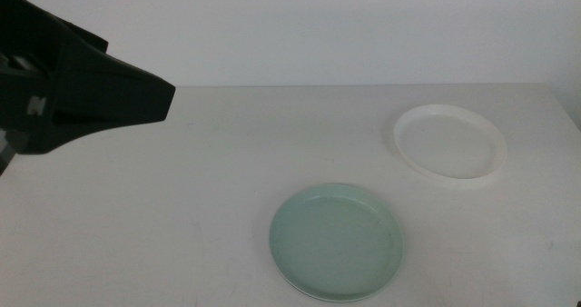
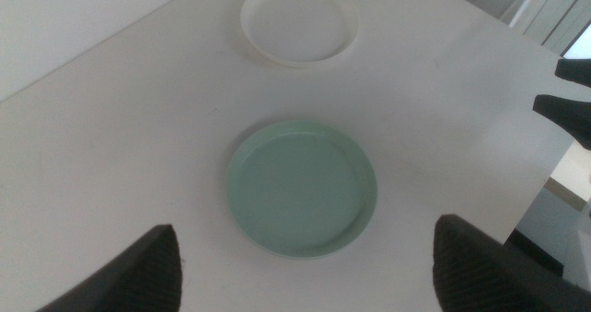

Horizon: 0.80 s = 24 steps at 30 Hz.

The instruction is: Stack the three bowls on top of each other.

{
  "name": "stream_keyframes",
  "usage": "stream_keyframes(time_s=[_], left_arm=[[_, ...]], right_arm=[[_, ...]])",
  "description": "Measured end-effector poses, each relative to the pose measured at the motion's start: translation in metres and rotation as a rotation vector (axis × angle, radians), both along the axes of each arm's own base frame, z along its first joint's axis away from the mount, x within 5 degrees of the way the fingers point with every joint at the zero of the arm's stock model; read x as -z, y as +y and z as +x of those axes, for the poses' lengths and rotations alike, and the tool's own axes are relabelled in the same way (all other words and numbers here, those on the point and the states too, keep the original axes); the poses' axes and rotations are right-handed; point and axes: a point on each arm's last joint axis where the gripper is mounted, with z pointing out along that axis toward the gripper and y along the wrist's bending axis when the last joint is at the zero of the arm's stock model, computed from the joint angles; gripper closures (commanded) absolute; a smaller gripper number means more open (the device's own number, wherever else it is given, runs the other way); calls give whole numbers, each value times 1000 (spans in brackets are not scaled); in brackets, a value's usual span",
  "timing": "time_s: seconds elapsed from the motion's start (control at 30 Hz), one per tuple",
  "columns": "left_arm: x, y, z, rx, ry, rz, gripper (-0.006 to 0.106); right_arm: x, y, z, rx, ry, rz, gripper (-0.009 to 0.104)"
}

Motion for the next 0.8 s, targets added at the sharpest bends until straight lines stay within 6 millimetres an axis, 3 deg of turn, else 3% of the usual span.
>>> stream_keyframes(time_s=[0.1, 0.27, 0.47, 0.63, 0.8], left_arm=[[0, 0, 0, 0, 0, 0, -5], [0, 0, 0, 0, 0, 0, -5], [0, 0, 0, 0, 0, 0, -5], [0, 0, 0, 0, 0, 0, -5], [0, 0, 0, 0, 0, 0, -5]], right_arm=[[-15, 1, -2, -7, 9, -1, 39], [-67, 1, 4, -14, 14, -2, 39], [-122, 3, 30, -30, 143, -4, 39], [-168, 5, 73, -9, 196, 63, 39], [-188, 6, 132, 56, 361, 181, 39]])
